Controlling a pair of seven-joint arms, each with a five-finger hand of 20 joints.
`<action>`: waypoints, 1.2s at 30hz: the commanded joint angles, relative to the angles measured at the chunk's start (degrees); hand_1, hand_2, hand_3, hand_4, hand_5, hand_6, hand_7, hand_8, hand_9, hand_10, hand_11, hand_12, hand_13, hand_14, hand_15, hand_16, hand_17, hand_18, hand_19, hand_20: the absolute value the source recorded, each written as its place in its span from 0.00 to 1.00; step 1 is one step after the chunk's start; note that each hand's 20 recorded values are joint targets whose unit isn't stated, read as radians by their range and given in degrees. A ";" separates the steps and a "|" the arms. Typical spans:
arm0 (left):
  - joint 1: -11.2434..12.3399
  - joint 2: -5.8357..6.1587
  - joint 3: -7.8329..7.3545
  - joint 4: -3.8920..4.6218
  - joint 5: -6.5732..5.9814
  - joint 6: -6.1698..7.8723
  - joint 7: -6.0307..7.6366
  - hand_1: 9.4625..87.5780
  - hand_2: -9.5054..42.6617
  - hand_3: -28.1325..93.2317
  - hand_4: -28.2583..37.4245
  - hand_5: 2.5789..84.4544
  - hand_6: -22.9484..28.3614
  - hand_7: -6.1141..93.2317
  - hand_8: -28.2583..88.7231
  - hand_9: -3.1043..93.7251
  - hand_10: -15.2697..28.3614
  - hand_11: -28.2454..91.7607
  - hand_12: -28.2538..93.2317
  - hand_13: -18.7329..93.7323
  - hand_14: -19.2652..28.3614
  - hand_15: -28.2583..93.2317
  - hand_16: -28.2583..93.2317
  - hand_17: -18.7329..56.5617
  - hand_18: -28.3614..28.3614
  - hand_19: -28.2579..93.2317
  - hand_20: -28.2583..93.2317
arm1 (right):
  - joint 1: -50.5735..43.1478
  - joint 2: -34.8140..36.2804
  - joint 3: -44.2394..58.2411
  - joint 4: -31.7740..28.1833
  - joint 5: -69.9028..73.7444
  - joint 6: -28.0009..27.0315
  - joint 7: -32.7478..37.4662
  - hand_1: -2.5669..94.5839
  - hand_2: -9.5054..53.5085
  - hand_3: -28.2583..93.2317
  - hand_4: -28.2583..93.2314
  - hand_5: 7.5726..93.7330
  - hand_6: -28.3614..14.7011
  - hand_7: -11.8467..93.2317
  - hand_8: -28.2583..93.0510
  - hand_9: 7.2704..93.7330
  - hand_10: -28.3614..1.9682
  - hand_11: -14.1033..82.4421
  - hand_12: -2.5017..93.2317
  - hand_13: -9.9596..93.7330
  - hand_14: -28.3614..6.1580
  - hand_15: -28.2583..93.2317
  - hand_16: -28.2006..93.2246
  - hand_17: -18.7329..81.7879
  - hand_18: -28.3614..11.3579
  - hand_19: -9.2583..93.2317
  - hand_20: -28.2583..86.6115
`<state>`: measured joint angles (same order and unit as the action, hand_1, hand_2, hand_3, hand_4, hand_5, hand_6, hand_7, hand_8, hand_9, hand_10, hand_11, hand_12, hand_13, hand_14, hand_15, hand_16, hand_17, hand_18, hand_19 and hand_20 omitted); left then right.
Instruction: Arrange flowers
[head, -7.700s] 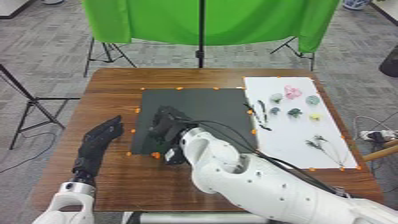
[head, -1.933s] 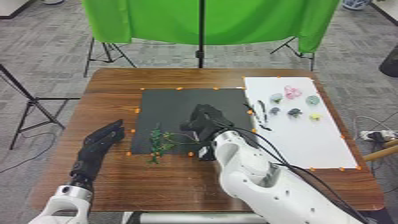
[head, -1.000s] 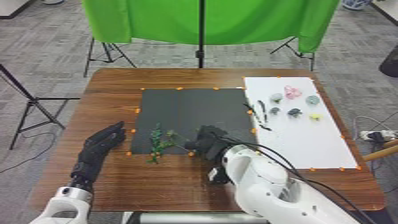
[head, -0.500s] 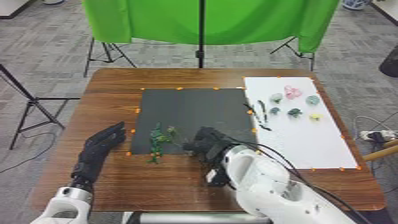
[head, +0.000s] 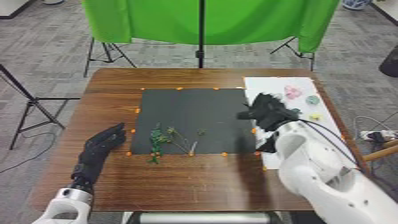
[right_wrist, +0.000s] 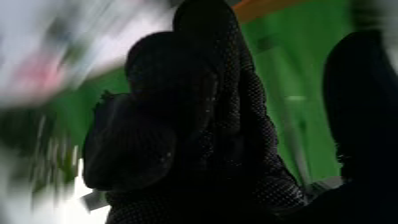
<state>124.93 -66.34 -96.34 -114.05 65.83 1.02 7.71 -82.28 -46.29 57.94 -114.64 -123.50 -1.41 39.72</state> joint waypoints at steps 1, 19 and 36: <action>0.64 -0.28 0.43 -0.01 0.35 -0.39 -0.66 0.26 0.11 0.75 0.11 0.48 0.51 0.14 0.19 0.44 0.62 0.33 0.33 0.44 0.73 0.35 0.26 0.30 0.71 0.24 0.38 | 7.62 2.02 -1.04 10.06 0.15 -4.87 3.62 0.34 0.00 0.72 0.13 0.76 0.55 0.22 0.18 0.94 0.48 0.48 0.30 0.99 0.67 0.65 0.50 0.83 0.45 1.00 0.62; 0.61 -0.28 0.54 -0.15 0.37 -0.90 -1.35 0.26 0.11 0.75 0.11 0.48 0.51 0.14 0.19 0.44 0.62 0.33 0.33 0.44 0.73 0.35 0.26 0.30 0.71 0.24 0.38 | 9.89 -1.52 -5.45 14.26 3.95 -6.75 4.55 0.32 0.00 0.71 0.13 0.80 0.55 0.24 0.19 0.94 0.49 0.48 0.29 0.99 0.67 0.64 0.49 0.84 0.46 1.00 0.61; 0.32 -0.10 0.56 -0.03 0.42 -1.37 -1.80 0.26 0.11 0.75 0.11 0.48 0.51 0.14 0.19 0.44 0.62 0.33 0.33 0.44 0.73 0.35 0.26 0.30 0.71 0.24 0.38 | 14.79 -3.51 -17.71 19.67 -6.60 -10.43 3.02 0.40 0.00 0.69 0.13 0.83 0.56 0.27 0.19 0.96 0.49 0.49 0.29 1.00 0.69 0.64 0.49 0.86 0.50 1.00 0.58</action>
<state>124.83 -66.24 -96.28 -114.41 65.94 0.71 7.14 -68.31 -48.12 45.10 -97.74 -129.47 -9.50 43.73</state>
